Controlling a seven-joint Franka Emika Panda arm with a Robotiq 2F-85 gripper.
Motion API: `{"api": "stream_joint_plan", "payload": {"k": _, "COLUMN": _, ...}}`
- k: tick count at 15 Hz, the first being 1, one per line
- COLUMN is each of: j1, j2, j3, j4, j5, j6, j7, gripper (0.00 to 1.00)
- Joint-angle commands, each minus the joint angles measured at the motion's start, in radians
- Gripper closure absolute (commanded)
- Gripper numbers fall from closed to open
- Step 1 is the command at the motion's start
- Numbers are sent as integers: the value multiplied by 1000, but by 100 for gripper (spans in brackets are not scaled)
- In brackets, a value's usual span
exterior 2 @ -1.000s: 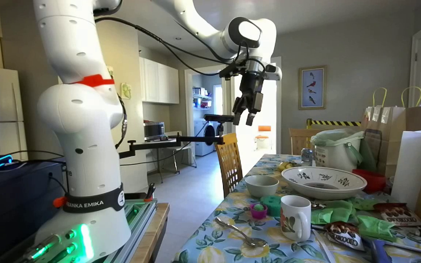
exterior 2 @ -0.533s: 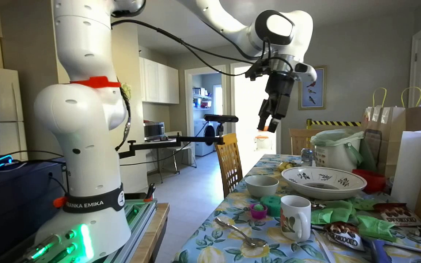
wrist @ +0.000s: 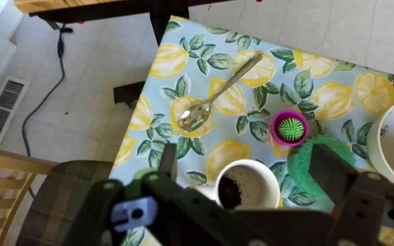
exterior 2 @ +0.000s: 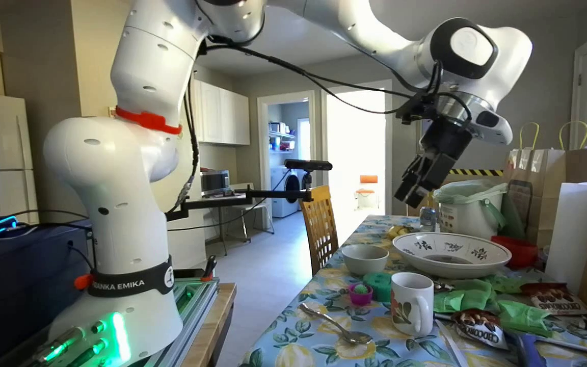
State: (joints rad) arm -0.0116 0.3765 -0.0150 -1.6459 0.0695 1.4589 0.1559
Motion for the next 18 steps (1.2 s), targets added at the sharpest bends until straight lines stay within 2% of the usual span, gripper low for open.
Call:
{"api": "stream_joint_plan", "payload": {"k": 1, "j1": -29, "j2": 185, "j3": -23, "j4": 229, "j5": 57, "j6": -147, "j7": 38, "gripper": 0}}
{"api": "stream_joint_plan", "payload": {"k": 7, "j1": -83, "j2": 332, "j3": -57, "j4": 400, "j5": 100, "j6": -230, "j7": 68, "gripper": 0}}
{"api": "stream_joint_plan", "payload": {"k": 11, "j1": -106, "j2": 368, "j3": -59, "j4": 398, "j5": 143, "j6": -168, "j7": 76, "gripper": 0}}
{"api": "stream_joint_plan", "payload": {"k": 12, "j1": -95, "j2": 328, "j3": -62, "j4": 351, "j5": 106, "j6": -173, "j7": 48, "gripper": 0}}
{"api": "stream_joint_plan", "payload": {"k": 18, "j1": -94, "j2": 334, "j3": -63, "j4": 351, "j5": 105, "j6": -169, "j7": 49, "gripper": 0}}
